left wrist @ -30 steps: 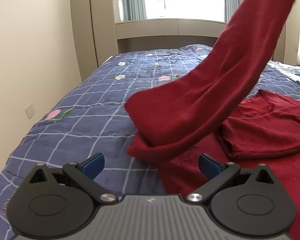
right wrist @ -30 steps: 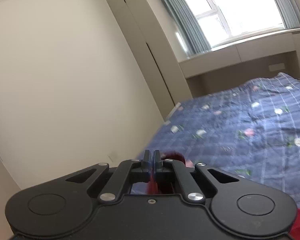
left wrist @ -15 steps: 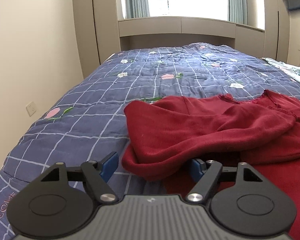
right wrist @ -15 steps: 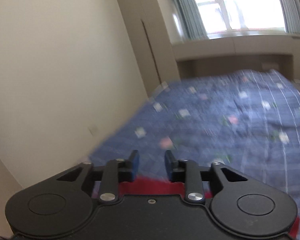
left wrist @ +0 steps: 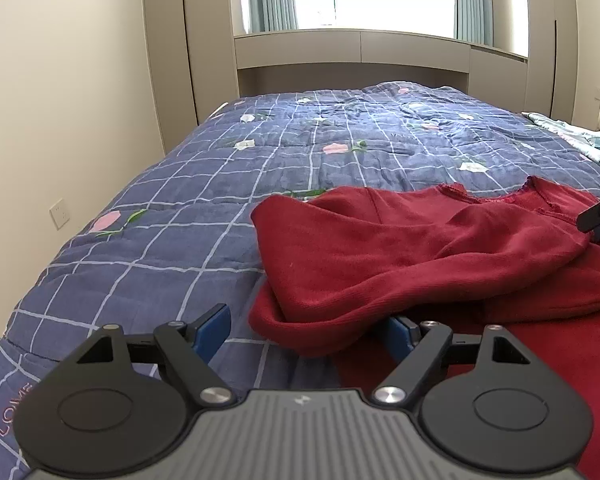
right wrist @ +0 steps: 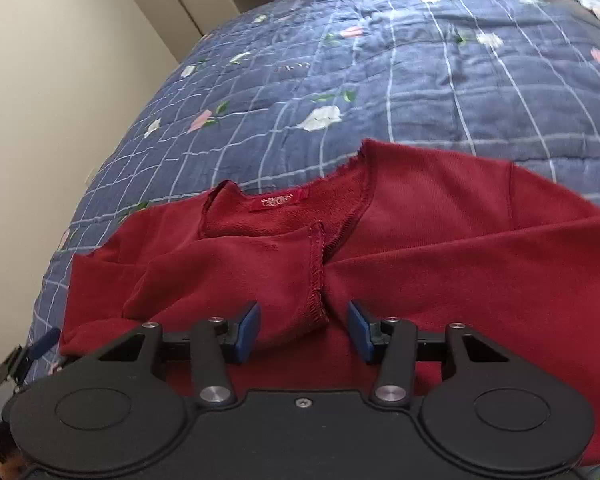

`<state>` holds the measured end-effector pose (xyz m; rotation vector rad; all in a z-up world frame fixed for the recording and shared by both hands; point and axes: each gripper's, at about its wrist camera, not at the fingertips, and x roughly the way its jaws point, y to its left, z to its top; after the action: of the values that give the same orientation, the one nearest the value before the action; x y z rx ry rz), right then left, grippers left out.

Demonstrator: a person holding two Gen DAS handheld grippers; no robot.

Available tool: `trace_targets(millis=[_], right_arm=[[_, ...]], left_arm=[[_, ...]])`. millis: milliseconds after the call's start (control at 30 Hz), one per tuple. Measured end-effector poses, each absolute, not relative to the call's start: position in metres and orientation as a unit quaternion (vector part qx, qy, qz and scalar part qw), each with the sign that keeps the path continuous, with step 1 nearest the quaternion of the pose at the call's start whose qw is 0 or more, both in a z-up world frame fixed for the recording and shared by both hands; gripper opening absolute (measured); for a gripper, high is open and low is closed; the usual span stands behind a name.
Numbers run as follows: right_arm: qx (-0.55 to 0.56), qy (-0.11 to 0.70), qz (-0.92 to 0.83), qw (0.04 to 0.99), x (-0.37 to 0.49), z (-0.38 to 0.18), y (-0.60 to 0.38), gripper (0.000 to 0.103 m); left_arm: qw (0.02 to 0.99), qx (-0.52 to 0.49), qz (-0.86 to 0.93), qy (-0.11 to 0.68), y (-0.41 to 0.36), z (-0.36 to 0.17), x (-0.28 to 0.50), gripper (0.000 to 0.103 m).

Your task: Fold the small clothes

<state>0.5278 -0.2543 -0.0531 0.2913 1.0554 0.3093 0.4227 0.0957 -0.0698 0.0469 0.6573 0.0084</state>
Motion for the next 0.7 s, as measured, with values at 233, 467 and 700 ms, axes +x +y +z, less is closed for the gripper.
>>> trace_targets(millis=[233,467,700], right_arm=[[0.138,0.510,0.127,0.840,0.540,-0.049,-0.243,0.018],[0.147,0.461,0.190,0.854,0.538,0.003,-0.226,0.001],[0.194,0.352,0.293,0.868,0.539,0.121,-0.204,0.001]], left_arm=[[0.946,0.020,0.005,0.323,0.095,-0.070,0.422,0.083],[0.949,0.010,0.002,0.316,0.099,-0.070,0.418,0.083],[0.953,-0.004,-0.009,0.302,0.102,-0.066,0.417,0.085]])
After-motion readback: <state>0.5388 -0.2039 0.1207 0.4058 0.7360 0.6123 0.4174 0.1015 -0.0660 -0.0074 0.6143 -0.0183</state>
